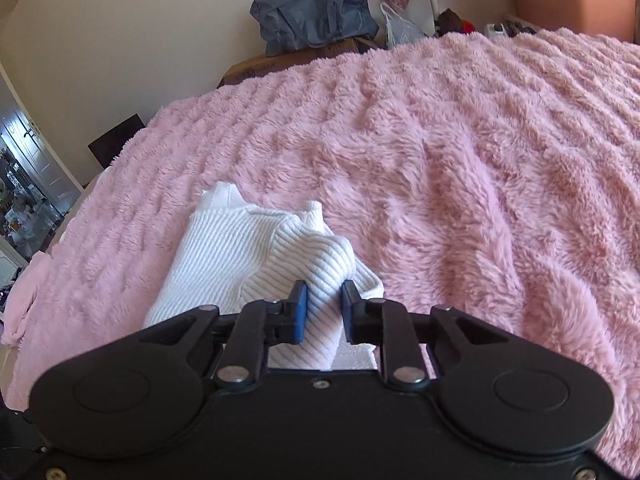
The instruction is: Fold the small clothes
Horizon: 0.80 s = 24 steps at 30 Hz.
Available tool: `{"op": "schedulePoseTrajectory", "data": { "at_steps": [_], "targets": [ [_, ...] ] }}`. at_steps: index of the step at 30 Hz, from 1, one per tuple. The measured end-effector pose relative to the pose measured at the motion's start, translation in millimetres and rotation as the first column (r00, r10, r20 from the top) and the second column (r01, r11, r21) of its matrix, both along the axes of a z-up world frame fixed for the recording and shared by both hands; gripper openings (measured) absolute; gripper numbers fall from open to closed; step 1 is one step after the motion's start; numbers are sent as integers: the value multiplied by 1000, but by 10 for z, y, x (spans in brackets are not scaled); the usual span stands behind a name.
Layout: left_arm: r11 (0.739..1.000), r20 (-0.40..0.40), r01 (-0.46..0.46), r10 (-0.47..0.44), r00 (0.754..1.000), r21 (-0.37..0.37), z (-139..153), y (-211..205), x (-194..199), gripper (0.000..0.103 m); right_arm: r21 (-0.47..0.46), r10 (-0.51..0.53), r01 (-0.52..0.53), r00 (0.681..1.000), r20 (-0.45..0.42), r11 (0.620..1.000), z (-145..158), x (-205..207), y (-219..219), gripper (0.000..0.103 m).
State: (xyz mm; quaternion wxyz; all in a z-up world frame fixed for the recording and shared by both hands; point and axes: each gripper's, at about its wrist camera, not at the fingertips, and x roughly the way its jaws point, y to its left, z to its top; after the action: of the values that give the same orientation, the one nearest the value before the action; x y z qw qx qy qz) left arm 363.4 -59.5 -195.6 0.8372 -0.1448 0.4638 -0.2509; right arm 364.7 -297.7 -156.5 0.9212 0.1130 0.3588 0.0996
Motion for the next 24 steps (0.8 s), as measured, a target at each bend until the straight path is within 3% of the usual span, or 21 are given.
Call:
{"op": "schedulePoseTrajectory", "data": {
  "at_steps": [3, 7, 11, 13, 15, 17, 20, 24],
  "targets": [
    [1000, -10, 11, -11, 1000, -9, -13, -71, 48, 38, -30, -19, 19, 1000, -6, 999, -33, 75, -23, 18],
    [1000, -21, 17, -17, 1000, -5, -131, -128, 67, 38, -32, -51, 50, 997, -59, 998, -332, 186, -84, 17],
    [998, 0, 32, -33, 999, 45, -176, -204, 67, 38, -27, -40, 39, 998, -46, 999, -506, 193, -78, 20],
    [999, 2, 27, -27, 1000, 39, -141, -183, 53, 38, -6, -40, 40, 999, -24, 999, -456, 131, -103, 25],
    [1000, 12, 20, -20, 1000, 25, -82, -128, 17, 38, 39, -35, 35, 999, 0, 999, -340, 19, -159, 44],
    [1000, 25, 10, -10, 1000, 12, -2, -41, -50, 38, 78, -1, -3, 999, 49, 997, -191, -156, -199, 51],
    [999, 70, -3, -1, 998, 43, 122, 56, -202, 38, 80, 66, -73, 994, 88, 994, -18, -483, -156, 51],
    [993, 91, -13, 3, 996, 113, 202, 145, -393, 39, 8, 178, -178, 983, 55, 984, -42, -877, 34, 51]
  ]
}}
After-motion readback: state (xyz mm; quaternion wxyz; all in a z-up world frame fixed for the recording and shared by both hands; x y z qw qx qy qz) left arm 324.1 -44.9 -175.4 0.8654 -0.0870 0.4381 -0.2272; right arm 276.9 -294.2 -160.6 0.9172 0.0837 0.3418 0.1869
